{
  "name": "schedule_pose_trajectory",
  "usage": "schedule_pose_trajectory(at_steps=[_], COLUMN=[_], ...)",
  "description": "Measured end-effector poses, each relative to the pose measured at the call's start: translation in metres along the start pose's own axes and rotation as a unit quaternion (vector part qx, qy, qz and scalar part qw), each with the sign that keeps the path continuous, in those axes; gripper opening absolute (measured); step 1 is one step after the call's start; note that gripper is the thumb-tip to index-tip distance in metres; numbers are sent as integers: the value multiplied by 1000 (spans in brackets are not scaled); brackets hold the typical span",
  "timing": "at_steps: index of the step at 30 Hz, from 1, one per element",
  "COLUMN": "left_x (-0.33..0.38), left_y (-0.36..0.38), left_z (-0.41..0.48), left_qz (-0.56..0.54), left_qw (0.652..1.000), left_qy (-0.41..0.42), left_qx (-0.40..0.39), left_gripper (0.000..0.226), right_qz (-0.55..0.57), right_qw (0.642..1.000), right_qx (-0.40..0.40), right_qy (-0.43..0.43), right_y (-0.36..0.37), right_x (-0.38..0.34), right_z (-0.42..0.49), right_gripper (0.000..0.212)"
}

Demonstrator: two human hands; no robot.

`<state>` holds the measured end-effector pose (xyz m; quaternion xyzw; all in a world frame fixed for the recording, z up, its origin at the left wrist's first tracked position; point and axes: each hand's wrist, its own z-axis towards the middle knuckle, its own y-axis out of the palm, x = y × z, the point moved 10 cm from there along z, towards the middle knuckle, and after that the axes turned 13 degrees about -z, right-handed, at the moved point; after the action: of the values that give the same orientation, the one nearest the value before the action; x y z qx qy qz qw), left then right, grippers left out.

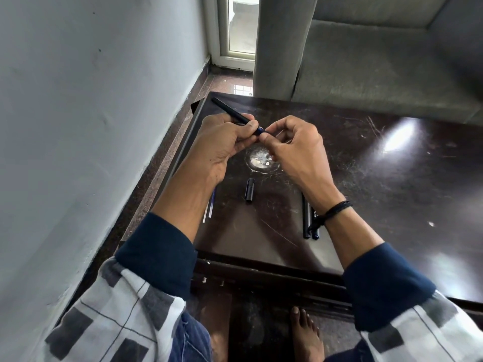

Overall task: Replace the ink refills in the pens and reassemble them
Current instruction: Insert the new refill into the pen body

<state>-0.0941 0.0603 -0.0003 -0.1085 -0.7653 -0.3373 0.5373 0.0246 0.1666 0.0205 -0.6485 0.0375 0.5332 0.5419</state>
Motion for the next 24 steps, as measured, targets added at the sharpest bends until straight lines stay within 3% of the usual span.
schedule_pose_trajectory(at_steps=[24], left_x=[-5], left_y=[0], left_z=[1], left_qz=[-49], left_qw=[999], left_qy=[-14], left_qx=[-4], left_gripper=[8], right_qz=[-1], right_qw=[1000], right_qx=[15], right_qy=[-3], right_y=[-6], right_x=[-3], right_z=[-2], right_gripper=[15])
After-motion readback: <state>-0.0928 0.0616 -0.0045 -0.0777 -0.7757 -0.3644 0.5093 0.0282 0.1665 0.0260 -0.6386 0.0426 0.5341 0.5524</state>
